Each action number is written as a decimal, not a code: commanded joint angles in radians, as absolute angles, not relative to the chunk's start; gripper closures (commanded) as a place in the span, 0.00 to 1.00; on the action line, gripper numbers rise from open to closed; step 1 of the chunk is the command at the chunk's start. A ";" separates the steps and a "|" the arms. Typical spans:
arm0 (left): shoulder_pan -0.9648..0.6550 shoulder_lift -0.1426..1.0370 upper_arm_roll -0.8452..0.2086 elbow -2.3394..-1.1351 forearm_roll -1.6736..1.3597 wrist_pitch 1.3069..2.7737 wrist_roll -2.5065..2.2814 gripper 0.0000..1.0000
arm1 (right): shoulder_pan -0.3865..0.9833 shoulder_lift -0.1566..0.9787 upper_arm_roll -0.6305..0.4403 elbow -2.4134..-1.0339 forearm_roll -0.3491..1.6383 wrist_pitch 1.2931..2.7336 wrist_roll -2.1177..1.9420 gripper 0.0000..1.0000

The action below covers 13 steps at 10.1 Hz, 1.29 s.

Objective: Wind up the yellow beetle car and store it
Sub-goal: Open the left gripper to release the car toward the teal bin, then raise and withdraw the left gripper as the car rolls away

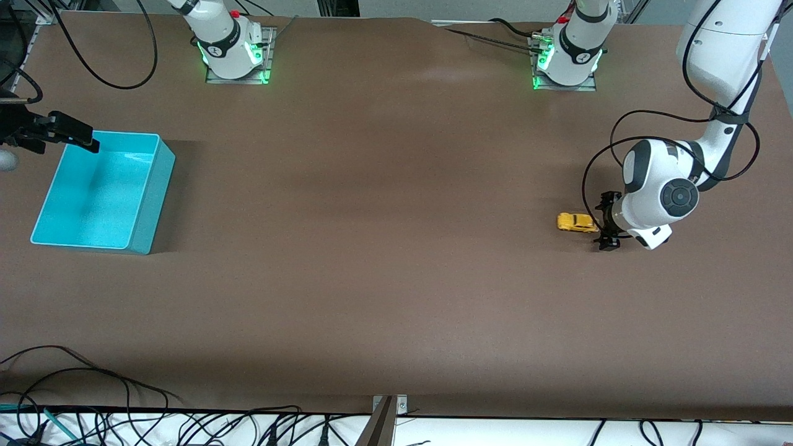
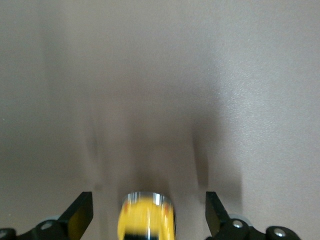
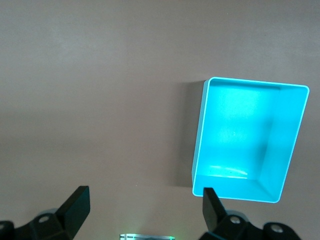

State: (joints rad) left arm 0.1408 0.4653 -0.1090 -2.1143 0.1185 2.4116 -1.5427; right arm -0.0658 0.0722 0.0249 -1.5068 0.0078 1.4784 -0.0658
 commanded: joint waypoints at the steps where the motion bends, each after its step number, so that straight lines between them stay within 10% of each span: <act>1: 0.147 0.451 -0.118 -2.109 0.135 2.390 -1.543 0.00 | -0.072 0.075 0.028 -1.489 0.025 1.470 -0.075 0.00; 13: 0.146 0.333 -0.173 -1.870 0.043 2.174 -0.983 0.00 | -0.074 0.075 0.028 -1.491 0.025 1.463 -0.074 0.00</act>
